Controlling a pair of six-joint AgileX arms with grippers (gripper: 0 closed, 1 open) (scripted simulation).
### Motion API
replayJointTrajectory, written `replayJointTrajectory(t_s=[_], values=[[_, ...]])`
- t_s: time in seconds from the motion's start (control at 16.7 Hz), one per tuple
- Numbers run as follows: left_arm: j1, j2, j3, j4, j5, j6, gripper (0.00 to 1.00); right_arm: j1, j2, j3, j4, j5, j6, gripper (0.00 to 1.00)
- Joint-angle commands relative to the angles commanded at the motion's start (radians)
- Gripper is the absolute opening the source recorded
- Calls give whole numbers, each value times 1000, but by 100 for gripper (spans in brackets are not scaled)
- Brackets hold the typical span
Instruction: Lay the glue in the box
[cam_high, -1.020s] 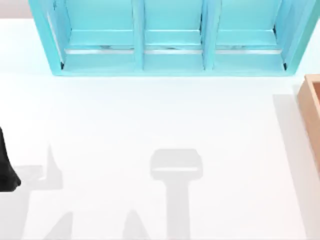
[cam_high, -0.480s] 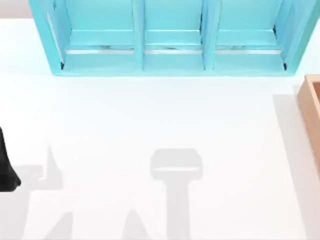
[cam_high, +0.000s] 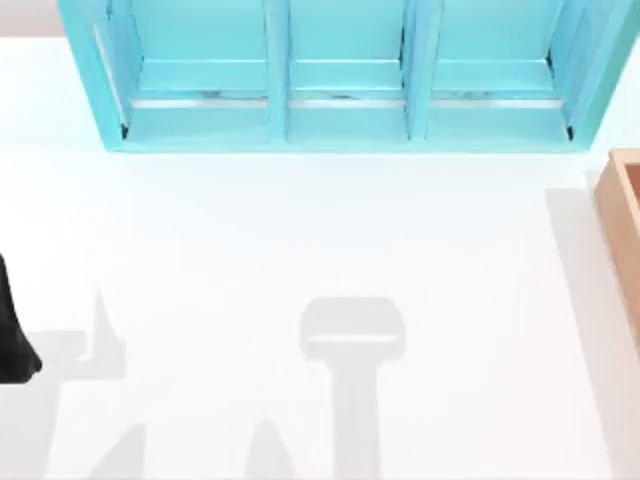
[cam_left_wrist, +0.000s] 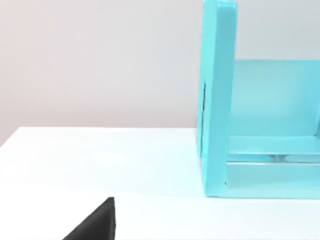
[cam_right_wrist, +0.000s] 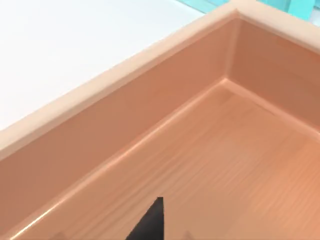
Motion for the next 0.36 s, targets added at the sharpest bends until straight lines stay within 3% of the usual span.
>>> replayJointTrajectory(t_s=[0.36], values=[[0, 0, 0, 0, 0, 0, 100, 0, 0, 0, 0, 0, 0, 100]])
